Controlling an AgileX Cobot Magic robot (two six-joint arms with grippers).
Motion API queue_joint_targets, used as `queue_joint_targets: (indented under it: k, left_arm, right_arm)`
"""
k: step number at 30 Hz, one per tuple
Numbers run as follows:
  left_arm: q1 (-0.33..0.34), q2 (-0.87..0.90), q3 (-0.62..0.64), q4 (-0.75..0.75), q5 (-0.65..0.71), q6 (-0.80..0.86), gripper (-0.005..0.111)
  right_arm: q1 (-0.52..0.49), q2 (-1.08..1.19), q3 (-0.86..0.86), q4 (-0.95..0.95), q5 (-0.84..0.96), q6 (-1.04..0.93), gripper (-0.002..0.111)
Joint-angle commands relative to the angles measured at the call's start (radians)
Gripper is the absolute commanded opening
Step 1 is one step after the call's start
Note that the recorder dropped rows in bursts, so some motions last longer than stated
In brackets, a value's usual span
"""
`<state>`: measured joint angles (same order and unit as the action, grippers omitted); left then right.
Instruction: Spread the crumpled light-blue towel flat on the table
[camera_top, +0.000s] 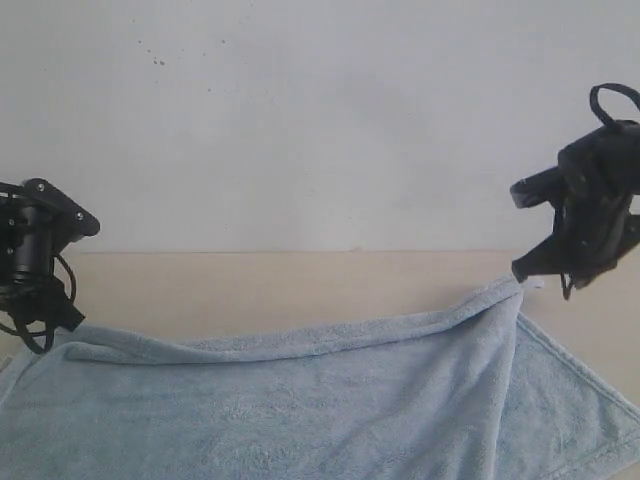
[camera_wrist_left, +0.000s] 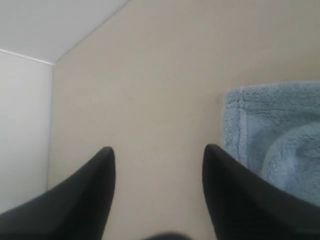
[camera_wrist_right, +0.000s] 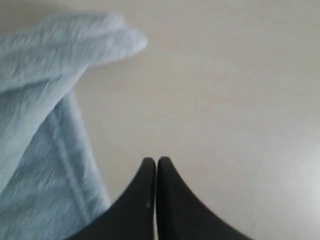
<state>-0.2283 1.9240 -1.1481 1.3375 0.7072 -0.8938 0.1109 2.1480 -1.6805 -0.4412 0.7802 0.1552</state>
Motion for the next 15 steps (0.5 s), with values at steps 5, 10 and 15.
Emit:
queue_joint_targets:
  k: [5,10,15]
  left_arm:
    - [-0.014,-0.196,0.166,-0.171,-0.135,-0.018,0.049]
    - [-0.052,-0.361,0.315,-0.212,-0.160,-0.018,0.049]
    - [-0.052,-0.439,0.432,-0.281,-0.219,-0.018,0.049]
  right_arm:
    - [-0.010,-0.264,0.516,0.080,-0.151,-0.085,0.000]
    - [-0.010,-0.285,0.733,0.193,-0.409,-0.139,0.000]
    - [-0.010,-0.275,0.744,0.203,-0.509,-0.164,0.000]
